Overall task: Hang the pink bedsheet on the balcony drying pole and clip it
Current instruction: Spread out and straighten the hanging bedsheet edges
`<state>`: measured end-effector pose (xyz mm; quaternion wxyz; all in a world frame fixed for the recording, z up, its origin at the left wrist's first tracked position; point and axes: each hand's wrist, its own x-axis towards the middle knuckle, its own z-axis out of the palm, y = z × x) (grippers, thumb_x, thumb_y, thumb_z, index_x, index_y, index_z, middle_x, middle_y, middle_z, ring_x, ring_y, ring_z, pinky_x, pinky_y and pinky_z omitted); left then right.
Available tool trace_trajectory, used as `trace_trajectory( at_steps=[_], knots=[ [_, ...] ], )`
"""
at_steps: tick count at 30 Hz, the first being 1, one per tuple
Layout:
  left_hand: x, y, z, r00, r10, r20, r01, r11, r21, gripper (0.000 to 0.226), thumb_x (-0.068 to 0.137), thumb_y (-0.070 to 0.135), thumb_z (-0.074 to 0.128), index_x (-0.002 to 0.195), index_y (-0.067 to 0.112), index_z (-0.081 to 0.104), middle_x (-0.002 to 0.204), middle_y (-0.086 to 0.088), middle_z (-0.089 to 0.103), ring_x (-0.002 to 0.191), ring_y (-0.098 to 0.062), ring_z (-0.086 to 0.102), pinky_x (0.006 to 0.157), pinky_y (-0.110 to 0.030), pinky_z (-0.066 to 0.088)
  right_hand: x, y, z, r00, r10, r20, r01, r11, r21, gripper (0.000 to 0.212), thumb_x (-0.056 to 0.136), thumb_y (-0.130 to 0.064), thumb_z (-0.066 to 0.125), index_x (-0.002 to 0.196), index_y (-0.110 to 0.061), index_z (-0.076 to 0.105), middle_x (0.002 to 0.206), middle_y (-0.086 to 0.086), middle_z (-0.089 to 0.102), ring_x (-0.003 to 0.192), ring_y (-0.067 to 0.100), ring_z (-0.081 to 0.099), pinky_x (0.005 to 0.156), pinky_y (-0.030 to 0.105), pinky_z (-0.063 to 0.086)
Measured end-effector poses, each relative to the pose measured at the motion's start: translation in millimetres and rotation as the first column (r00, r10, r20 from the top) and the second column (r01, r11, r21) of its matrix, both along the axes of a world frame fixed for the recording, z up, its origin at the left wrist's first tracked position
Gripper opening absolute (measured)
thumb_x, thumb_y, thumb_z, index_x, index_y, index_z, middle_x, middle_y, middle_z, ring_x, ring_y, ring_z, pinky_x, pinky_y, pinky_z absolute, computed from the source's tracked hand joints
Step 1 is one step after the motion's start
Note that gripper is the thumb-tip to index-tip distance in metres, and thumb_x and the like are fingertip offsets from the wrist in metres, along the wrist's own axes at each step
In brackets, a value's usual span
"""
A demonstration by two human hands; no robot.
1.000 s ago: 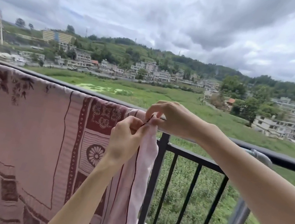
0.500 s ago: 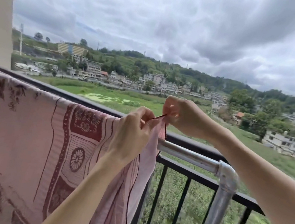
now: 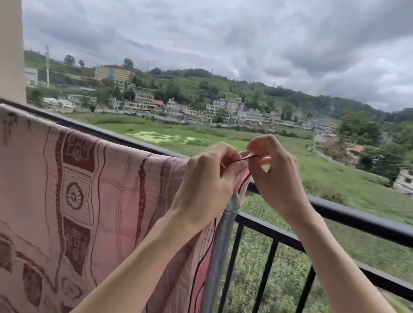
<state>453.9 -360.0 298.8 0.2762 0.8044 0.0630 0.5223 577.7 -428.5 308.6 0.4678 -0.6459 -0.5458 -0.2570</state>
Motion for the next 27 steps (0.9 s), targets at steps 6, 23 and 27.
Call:
trace_trajectory(
  at_steps=[6,23,27],
  knots=[
    [-0.5,-26.6,-28.2,0.998,0.011,-0.066,-0.013,1.000,-0.026,0.007,0.087,0.021,0.062,0.083,0.021,0.057,0.069,0.016,0.055,0.061,0.005,0.052,0.056,-0.003,0.036,16.2,-13.3,-52.3,0.907,0.057,-0.418,-0.122,0.984,-0.131,0.015,0.088,-0.014,0.062,0.098,-0.006,0.068,0.091,0.006,0.068,0.083,0.019,0.063,0.075,0.032,0.051],
    [-0.6,-65.3,-93.8,0.972,0.213,-0.098,-0.202,0.973,0.112,0.009,0.087,0.020,0.062,0.088,0.013,0.057,0.084,0.001,0.058,0.079,-0.012,0.051,0.074,-0.019,0.041,11.2,-61.4,-128.4,0.725,0.153,-0.672,-0.119,0.988,0.097,0.012,0.089,-0.025,0.060,0.096,-0.017,0.065,0.087,0.003,0.068,0.070,0.010,0.063,0.064,0.020,0.052],
    [-5.5,-57.7,-128.7,0.914,0.395,-0.098,-0.375,0.910,0.177,0.029,0.082,0.029,0.066,0.099,0.009,0.054,0.098,-0.006,0.055,0.092,-0.018,0.047,0.083,-0.030,0.041,-3.4,-70.9,-173.4,0.682,0.151,-0.716,-0.109,0.989,0.104,0.004,0.092,-0.023,0.055,0.088,-0.024,0.056,0.087,0.002,0.063,0.076,0.015,0.061,0.066,0.023,0.053]
  ],
)
